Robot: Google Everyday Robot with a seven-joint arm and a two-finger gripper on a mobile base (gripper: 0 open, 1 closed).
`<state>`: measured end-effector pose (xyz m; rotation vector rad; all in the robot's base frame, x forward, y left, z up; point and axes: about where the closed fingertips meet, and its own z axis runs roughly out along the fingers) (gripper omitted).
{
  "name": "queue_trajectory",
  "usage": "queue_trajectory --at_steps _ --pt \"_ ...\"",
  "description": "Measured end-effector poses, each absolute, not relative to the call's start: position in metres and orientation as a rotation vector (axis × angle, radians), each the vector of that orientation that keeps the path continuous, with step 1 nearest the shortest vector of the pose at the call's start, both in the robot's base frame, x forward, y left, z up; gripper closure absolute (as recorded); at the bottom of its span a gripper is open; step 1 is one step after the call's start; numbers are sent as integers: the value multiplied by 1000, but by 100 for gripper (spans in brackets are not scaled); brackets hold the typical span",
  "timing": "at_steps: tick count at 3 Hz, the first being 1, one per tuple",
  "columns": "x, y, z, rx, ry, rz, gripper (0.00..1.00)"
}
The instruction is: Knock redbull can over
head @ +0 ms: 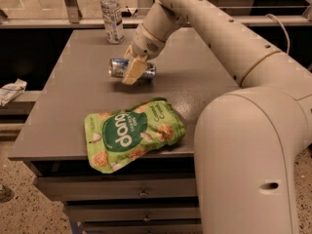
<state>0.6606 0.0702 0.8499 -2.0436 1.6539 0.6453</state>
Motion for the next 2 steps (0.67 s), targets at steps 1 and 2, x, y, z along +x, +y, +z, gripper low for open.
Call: queue_trajectory --at_steps 1,2 --pt "643 62 849 -2166 1645 642 43" --pt "637 61 849 -2220 1635 637 21"
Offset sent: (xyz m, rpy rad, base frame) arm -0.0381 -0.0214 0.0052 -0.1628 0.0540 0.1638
